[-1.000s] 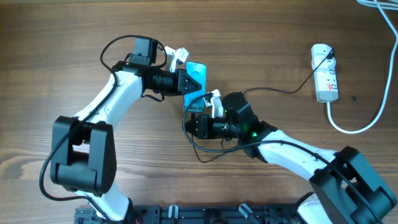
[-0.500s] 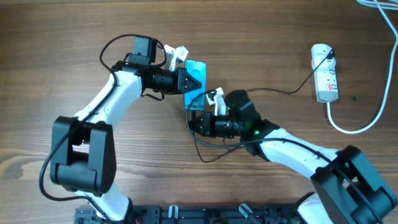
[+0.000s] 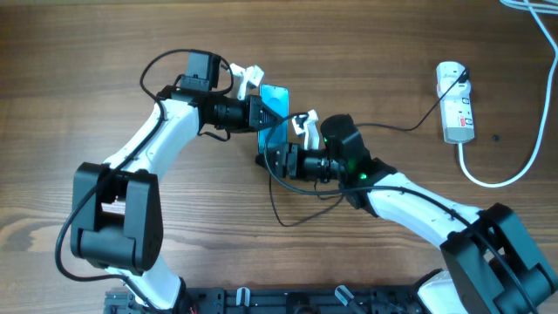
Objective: Plug charger to phone and switch on socket
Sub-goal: 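Open the right gripper off the connector and move it to the power strip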
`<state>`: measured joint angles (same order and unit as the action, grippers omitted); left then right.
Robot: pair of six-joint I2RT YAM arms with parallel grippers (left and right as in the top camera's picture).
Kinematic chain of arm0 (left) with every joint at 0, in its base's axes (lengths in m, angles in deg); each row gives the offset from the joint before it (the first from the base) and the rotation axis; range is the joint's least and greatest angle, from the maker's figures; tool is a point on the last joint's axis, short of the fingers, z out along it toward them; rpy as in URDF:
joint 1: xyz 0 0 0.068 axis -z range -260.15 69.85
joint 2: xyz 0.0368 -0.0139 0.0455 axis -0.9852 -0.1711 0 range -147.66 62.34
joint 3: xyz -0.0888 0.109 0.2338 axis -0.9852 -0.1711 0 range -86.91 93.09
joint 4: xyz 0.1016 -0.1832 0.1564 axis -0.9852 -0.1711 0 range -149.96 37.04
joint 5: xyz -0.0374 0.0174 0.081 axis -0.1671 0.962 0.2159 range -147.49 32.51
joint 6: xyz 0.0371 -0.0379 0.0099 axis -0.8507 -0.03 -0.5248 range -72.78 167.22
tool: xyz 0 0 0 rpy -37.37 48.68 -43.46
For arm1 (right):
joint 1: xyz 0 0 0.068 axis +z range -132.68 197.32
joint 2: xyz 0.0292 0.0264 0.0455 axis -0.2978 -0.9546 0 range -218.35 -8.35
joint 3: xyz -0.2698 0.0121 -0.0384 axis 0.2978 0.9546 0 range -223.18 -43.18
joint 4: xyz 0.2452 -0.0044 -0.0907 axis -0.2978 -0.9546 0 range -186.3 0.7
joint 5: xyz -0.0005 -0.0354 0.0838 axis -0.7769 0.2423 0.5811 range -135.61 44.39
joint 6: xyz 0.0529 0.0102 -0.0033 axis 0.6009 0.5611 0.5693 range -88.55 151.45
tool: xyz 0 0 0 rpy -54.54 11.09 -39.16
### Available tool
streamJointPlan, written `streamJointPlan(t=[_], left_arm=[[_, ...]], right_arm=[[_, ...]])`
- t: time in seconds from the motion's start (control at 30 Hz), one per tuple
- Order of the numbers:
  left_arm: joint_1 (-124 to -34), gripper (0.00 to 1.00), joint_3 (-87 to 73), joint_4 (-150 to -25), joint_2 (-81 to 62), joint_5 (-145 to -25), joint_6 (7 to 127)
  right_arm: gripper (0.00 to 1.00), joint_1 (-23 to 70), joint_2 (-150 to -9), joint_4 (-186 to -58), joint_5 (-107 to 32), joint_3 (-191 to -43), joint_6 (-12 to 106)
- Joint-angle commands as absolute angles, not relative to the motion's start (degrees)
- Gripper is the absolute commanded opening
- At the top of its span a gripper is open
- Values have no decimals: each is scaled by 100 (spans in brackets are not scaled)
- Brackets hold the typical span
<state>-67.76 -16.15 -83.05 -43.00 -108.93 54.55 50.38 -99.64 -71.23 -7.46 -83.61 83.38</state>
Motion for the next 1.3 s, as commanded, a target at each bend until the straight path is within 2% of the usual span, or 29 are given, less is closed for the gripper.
streamJointPlan(t=[0.0, 0.27, 0.37, 0.47, 0.63, 0.67, 0.7, 0.77, 0.83, 1.0, 1.1, 1.27], left_arm=[[-6750, 4, -1652, -8421, -4274, -11138, 5364], [-6750, 4, -1652, -8414, -4274, -11131, 5364], [-6750, 4, -1652, -8386, -4274, -10751, 5366], [-6750, 4, -1652, -8362, -4274, -10294, 5370], [-6750, 4, -1652, -8331, -4274, -10248, 5368], [-6750, 4, -1652, -8335, -4274, -10174, 5368], [-6750, 4, -1652, -8337, -4274, -10034, 5368], [-6750, 4, -1652, -8337, -4274, -10001, 5370], [-6750, 4, -1652, -8337, -4274, -9999, 5368], [-6750, 4, -1652, -8379, -4274, -9979, 5368], [-6750, 4, -1652, -8396, -4274, -9979, 5368], [-6750, 4, -1652, -8394, -4274, -9982, 5368]], right_arm=[[100, 4927, -9898, -7248, -1097, -8555, 7916], [100, 4876, -9853, -7823, -1030, -8557, 7249], [100, 4747, -9680, -7958, -905, -8568, 7061], [100, 4520, -9398, -8677, -907, -8726, 6759], [100, 4094, -8779, -11368, -1445, -9843, 5608], [100, 4011, -8705, -12080, -1985, -10179, 5437], [100, 3827, -8657, -13191, -3207, -10723, 5367], [100, 3578, -8655, -13912, -3816, -11180, 5203], [100, 3283, -8655, -14100, -3827, -11543, 4915], [100, 2070, -8657, -13525, -4776, -12286, 4880], [100, 1351, -8692, -13291, -5366, -12291, 5133], [100, -28, -9129, -13178, -5408, -12277, 5247]])
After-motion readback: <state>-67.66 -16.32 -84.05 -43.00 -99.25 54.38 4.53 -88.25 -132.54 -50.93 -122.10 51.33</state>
